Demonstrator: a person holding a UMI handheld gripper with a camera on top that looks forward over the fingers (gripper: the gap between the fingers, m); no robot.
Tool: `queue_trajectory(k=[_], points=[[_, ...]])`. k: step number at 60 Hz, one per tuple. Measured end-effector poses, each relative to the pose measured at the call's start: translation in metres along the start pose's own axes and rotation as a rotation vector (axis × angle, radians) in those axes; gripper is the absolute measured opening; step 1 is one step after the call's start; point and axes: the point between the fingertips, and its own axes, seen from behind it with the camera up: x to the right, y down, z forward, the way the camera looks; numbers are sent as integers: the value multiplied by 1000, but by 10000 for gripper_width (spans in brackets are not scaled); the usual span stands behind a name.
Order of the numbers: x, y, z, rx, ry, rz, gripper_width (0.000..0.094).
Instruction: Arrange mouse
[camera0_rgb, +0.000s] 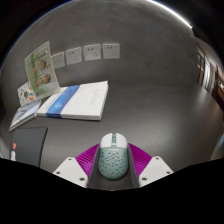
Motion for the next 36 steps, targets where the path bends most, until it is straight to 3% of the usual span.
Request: queue_trajectory(k=[2, 10, 16, 21, 29, 36], points=[[-2, -7, 22, 16, 1, 22, 500], [-37, 7, -4, 37, -30, -33, 446], [-34, 15, -15, 11, -12, -90, 433], [-44, -5, -57, 78, -34, -83, 433], [-148, -57, -127, 204, -150, -4, 434], [-268, -58, -145, 228, -255, -56, 444]])
